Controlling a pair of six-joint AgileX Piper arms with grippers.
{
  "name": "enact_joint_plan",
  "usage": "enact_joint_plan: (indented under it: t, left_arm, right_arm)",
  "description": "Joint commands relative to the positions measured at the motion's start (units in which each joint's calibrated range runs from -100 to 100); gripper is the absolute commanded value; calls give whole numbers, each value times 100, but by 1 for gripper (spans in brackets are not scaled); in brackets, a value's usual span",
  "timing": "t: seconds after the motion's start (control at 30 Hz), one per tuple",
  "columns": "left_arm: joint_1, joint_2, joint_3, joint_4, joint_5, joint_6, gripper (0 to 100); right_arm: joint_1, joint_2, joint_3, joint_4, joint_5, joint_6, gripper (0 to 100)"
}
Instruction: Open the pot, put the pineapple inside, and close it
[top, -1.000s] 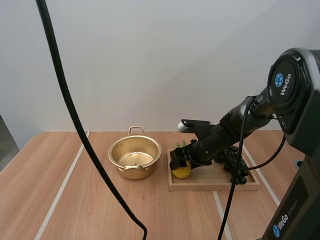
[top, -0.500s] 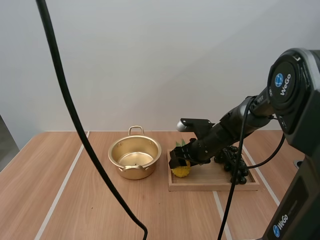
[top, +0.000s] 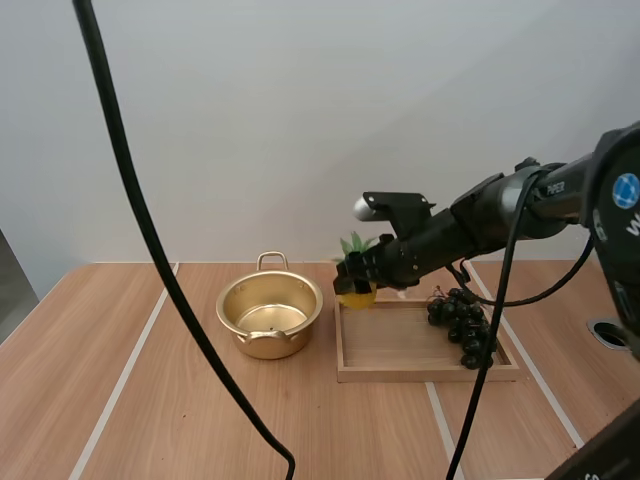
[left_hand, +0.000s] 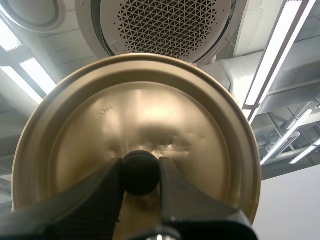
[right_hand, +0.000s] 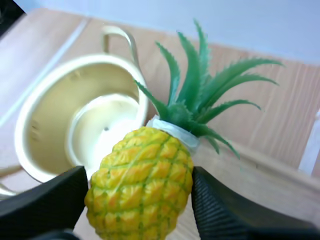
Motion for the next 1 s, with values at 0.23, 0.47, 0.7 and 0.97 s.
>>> enact_joint_plan:
  t: [0.23,0.47,0.7,0.97]
  left_arm:
    - [-11,-53,-20,34,-18,-28,0]
    - [-11,-53,-20,45,-18,-28,0]
    - [-11,-53,-20,45,-18,-28,0]
    - [-11,-53,-20,202,-18,-28,0]
  right_arm:
    - [1,-1077,-1202,550,563,11,0]
    - [1,-1045,-2342,887,546,50,0]
    - [116,-322,-3509,1074,2201,145,0]
    - [808,688,-3974,-93,2648,348,0]
